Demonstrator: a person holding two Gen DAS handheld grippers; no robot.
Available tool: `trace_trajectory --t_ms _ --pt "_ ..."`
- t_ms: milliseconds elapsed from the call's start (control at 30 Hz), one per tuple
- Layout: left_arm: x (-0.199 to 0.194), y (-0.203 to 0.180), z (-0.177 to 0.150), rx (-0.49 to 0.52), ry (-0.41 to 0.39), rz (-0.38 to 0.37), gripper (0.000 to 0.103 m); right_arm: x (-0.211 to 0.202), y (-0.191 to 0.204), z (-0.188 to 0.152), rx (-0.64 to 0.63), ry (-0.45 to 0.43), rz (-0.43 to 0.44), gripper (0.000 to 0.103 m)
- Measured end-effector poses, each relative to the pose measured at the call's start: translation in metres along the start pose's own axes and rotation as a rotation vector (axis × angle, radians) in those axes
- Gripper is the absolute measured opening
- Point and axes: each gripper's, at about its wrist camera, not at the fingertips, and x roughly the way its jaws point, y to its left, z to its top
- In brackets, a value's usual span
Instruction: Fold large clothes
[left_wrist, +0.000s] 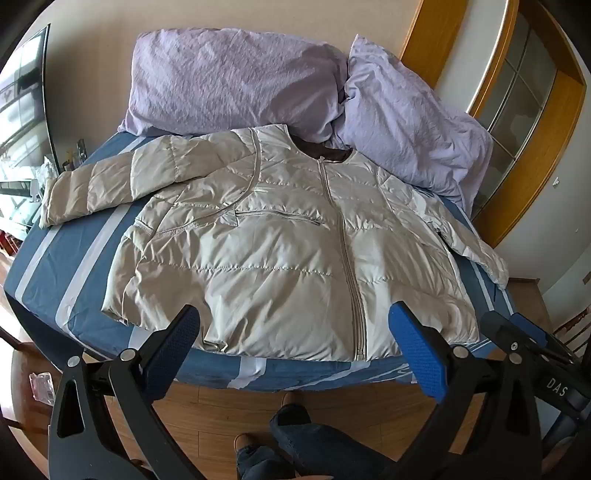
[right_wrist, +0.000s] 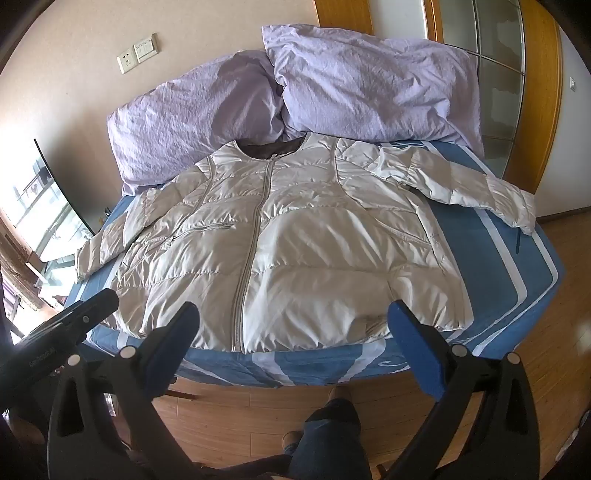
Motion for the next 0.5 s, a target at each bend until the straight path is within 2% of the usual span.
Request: trace_trajectory --t_ms 500 --pt "0.0002 0.0001 0.0 -0.002 0.004 -0.002 0.102 0.0 0.0004 -0.0003 0.001 0.0 0.0 0.101"
